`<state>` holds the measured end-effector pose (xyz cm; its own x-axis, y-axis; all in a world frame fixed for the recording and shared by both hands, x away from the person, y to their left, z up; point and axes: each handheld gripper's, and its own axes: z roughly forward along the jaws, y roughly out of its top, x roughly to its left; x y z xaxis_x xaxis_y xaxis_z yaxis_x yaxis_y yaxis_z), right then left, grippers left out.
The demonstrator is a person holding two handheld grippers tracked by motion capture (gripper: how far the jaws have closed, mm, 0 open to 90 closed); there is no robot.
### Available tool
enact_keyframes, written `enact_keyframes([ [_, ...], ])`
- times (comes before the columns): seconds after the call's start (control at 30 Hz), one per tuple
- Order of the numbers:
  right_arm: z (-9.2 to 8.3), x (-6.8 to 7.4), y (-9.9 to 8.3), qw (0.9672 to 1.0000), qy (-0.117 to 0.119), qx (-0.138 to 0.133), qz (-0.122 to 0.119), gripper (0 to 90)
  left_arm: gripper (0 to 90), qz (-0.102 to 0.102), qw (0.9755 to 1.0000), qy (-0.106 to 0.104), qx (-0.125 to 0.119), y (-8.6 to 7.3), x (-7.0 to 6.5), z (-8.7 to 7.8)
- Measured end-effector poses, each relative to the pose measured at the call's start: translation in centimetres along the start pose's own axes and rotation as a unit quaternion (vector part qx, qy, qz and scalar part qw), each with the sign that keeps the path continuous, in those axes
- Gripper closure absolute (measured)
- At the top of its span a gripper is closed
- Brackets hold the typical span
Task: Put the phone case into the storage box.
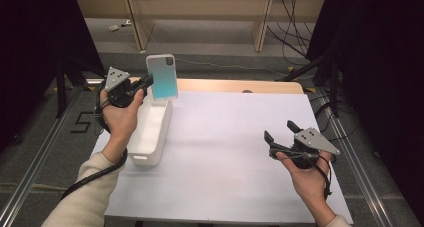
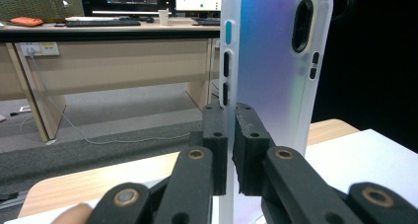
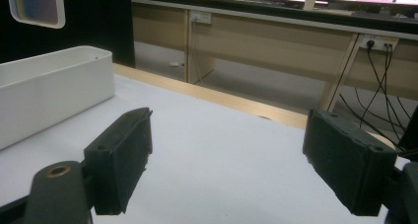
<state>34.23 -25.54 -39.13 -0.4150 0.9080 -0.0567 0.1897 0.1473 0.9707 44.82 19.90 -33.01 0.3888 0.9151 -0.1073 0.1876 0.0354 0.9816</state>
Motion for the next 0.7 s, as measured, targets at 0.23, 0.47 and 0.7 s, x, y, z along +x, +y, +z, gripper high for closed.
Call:
enact_keyframes([
  [0.23,-0.1,-0.1,-0.1,1.0000,-0.001,-0.001,-0.002,19.9,84.7,-0.001,1.0000,0.004,0.001,0.0,0.6,0.0],
  [0.47,-0.3,-0.1,-0.2,1.0000,-0.001,0.000,0.001,19.9,84.7,-0.005,1.0000,0.006,0.001,-0.1,1.3,0.1],
  [0.7,-0.3,-0.2,-0.3,1.0000,0.001,-0.004,0.005,19.8,84.7,-0.006,0.9999,0.011,0.004,-0.4,1.9,0.3],
])
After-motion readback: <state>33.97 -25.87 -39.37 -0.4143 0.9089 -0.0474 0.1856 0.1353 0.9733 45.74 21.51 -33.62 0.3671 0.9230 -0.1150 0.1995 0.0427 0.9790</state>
